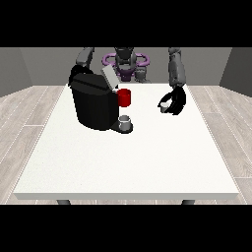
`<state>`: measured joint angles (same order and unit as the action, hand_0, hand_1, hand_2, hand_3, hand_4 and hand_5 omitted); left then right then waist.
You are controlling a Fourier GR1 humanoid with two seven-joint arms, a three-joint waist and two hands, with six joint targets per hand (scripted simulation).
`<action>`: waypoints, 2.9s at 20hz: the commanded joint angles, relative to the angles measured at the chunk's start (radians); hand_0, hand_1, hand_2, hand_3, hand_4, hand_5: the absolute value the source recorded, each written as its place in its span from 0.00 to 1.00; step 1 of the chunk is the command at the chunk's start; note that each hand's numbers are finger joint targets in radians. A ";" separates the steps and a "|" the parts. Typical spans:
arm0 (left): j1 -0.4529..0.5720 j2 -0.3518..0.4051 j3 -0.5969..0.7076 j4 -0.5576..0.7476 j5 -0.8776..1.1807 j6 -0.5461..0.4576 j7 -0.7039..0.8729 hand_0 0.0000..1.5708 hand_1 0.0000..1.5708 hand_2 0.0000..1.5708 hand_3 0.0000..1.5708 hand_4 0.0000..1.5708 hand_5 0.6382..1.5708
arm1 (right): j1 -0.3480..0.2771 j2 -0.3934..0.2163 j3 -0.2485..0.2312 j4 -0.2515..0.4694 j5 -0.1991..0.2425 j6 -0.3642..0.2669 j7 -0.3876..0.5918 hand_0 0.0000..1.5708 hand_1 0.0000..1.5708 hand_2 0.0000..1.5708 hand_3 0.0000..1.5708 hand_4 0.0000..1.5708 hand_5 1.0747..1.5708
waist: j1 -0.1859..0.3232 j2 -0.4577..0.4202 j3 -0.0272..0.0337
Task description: Insert the coffee pod into the coffee machine and close the lid
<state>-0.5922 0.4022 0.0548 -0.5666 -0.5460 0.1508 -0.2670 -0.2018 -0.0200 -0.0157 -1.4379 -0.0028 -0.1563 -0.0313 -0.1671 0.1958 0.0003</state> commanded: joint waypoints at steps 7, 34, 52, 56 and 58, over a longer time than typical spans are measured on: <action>-0.072 0.023 -0.012 0.036 -0.064 0.004 -0.046 0.81 0.81 0.89 0.87 0.32 1.00 | -0.034 -0.023 -0.056 0.039 -0.038 0.011 -0.005 0.00 0.00 0.00 0.00 0.28 1.00 | 0.009 0.019 -0.0004; -0.411 0.048 0.019 -0.105 -0.053 -0.278 0.094 0.68 0.68 0.78 0.78 0.33 1.00 | -0.073 -0.035 -0.043 0.125 -0.032 0.023 -0.027 0.00 0.00 0.00 0.00 0.31 1.00 | -0.052 -0.070 -0.0002; -0.576 0.045 0.050 -0.077 -0.076 -0.281 0.190 0.81 0.81 0.83 0.79 0.31 1.00 | -0.135 -0.018 -0.034 0.090 -0.019 -0.006 -0.017 0.00 0.00 0.00 0.00 0.31 1.00 | -0.123 0.030 0.0000; -0.599 0.042 0.058 -0.059 -0.080 -0.269 0.184 0.82 0.82 0.84 0.78 0.32 1.00 | -0.166 -0.003 -0.014 0.065 -0.011 -0.016 0.011 0.00 0.00 0.00 0.00 0.34 1.00 | -0.142 0.071 -0.0001; -0.580 0.070 0.068 -0.054 -0.073 -0.292 0.143 0.83 0.83 0.84 0.78 0.32 1.00 | -0.140 -0.013 -0.015 0.053 -0.011 -0.012 0.017 0.00 0.00 0.00 0.00 0.32 1.00 | -0.130 0.055 -0.0003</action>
<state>-1.1673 0.4606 0.1158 -0.6322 -0.6160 -0.1377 -0.1073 -0.3427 -0.0362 -0.0390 -1.3678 -0.0183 -0.1611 -0.0346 -0.2927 0.2422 0.0002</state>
